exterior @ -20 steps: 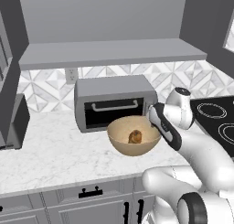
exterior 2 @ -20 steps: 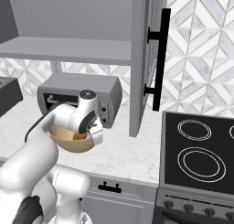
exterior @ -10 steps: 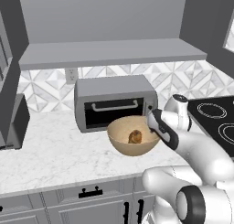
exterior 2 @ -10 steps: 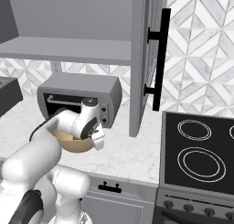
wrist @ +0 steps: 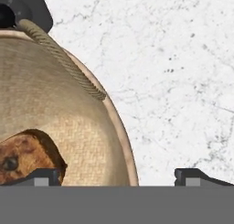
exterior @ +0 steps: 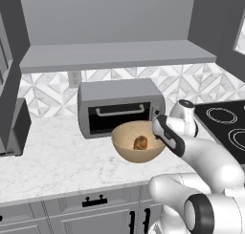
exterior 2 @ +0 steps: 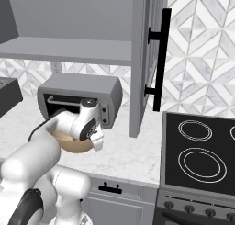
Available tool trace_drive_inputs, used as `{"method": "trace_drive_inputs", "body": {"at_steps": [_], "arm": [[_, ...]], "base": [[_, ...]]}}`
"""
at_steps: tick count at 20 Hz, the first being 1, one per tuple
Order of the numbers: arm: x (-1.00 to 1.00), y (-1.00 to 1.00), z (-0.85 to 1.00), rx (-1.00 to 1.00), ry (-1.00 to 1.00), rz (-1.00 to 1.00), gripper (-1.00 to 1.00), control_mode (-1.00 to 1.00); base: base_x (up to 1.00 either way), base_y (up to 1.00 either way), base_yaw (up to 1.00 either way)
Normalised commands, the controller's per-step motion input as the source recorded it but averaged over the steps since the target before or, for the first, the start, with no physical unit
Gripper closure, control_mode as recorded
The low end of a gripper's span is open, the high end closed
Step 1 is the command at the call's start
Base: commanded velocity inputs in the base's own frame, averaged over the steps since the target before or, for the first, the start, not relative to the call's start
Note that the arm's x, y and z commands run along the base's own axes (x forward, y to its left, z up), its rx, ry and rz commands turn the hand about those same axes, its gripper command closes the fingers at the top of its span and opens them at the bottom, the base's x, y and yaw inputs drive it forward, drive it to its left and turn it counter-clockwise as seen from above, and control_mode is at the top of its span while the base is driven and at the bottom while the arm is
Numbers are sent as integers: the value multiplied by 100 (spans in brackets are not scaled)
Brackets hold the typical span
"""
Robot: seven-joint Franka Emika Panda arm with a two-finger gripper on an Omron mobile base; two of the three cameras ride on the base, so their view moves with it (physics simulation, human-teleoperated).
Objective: Open the cabinet, pick up the bread from the cabinet and place it in the basket. Then move the basket to the dining counter.
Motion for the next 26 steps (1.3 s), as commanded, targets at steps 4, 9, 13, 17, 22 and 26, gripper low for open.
{"method": "trace_drive_inputs", "body": {"at_steps": [4,9,13,17,22,26], "arm": [[0,26,-25,0,0,0,100,-100],[-5,31,-19,0,0,0,100,-100],[-37,26,2,1,-11,0,100,-100],[-59,12,39,8,-13,0,100,-100],[-48,5,75,11,-5,-1,100,-100],[-35,1,92,3,5,-3,100,-100]], "base": [[0,0,0],[0,0,0],[0,0,0],[0,0,0],[0,0,0],[0,0,0]]}}
